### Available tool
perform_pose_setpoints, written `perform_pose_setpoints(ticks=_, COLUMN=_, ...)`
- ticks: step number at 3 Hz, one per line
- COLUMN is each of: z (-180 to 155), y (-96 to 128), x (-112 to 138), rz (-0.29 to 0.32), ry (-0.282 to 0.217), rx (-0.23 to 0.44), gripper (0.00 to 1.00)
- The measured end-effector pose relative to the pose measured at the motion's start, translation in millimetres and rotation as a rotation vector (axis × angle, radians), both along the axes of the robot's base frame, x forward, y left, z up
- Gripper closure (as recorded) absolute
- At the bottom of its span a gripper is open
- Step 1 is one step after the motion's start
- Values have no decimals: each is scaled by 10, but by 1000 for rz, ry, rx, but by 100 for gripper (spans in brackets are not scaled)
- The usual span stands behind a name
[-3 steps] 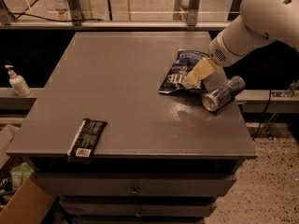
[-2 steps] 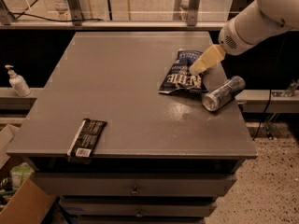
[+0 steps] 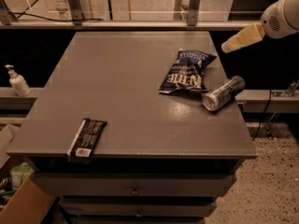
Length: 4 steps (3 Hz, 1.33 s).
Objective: Move blue chip bag near redbull can
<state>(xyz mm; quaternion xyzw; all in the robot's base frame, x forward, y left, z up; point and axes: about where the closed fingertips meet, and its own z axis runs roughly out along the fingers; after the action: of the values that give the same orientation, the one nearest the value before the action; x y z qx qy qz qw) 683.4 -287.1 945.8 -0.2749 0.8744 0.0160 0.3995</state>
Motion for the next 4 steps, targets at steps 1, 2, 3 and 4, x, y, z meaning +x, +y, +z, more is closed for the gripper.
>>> perform_pose_setpoints(ticks=1, z=95, y=-192, x=-177, rz=-2, ry=-5, rx=59, gripper=0)
perform_pose_setpoints(ticks=2, z=195, y=-206, x=-495, rz=38, ry=-13, rx=105, gripper=0)
perform_pose_setpoints(ticks=3, z=344, y=-198, x=-915, rz=84, ry=-37, rx=147, gripper=0)
perform_pose_setpoints(ticks=4, z=634, y=-273, x=-1350, rz=130, ry=-124, rx=219, gripper=0)
